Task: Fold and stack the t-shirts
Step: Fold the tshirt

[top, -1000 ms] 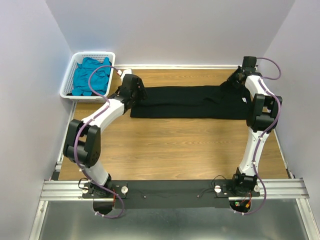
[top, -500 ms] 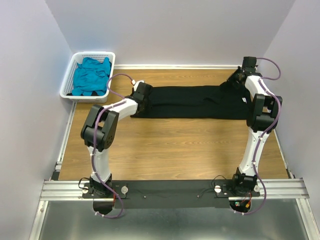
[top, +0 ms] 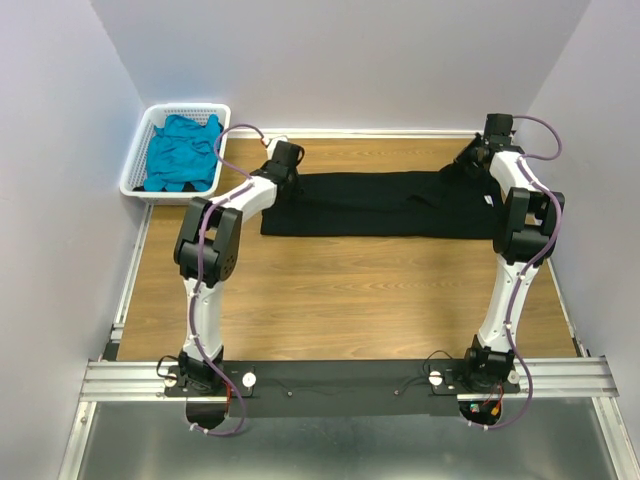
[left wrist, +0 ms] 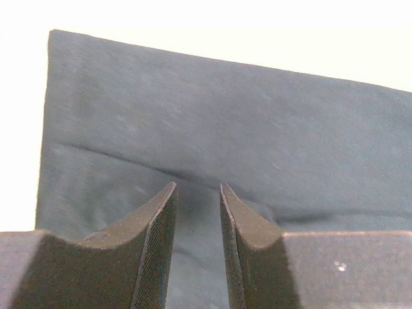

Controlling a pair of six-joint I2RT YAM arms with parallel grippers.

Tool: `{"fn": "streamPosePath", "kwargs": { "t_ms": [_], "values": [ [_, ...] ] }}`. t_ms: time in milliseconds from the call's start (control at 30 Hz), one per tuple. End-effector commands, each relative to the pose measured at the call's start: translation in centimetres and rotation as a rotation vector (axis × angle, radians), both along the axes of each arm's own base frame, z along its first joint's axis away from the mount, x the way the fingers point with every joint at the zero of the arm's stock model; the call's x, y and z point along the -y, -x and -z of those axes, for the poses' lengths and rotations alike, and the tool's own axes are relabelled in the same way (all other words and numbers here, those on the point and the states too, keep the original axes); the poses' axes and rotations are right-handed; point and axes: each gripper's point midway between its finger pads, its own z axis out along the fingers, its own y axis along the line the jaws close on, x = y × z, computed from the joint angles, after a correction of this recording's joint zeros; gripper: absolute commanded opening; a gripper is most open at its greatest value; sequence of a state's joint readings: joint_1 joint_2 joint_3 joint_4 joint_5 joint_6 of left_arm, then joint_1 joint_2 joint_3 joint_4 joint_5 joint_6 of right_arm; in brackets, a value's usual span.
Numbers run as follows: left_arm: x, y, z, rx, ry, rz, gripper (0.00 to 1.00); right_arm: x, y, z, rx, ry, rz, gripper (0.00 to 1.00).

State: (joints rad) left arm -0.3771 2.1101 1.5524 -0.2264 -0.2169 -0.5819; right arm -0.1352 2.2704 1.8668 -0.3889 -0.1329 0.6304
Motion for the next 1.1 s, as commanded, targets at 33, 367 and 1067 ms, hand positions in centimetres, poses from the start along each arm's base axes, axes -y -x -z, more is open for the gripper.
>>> {"fn": "streamPosePath", "kwargs": {
  "t_ms": [33, 367, 1067],
  "values": [
    [-2.6, 0.8, -0.7, -0.015, -0.031, -0.045, 0.43, -0.3, 0.0, -1.4, 0.033, 0.012, -0.031, 0.05],
    [-3.6, 7.5, 0.2, -0.069, 0.033, -0.04, 0.54, 0.6, 1.9, -2.6, 0.029, 0.096, -0.037, 0.54],
    [-8.5, 12.0, 6.0, -0.263, -0.003, -0.092, 0.42, 7.2, 17.1, 6.1, -0.163, -0.069, 0.172, 0.41]
  ]
}}
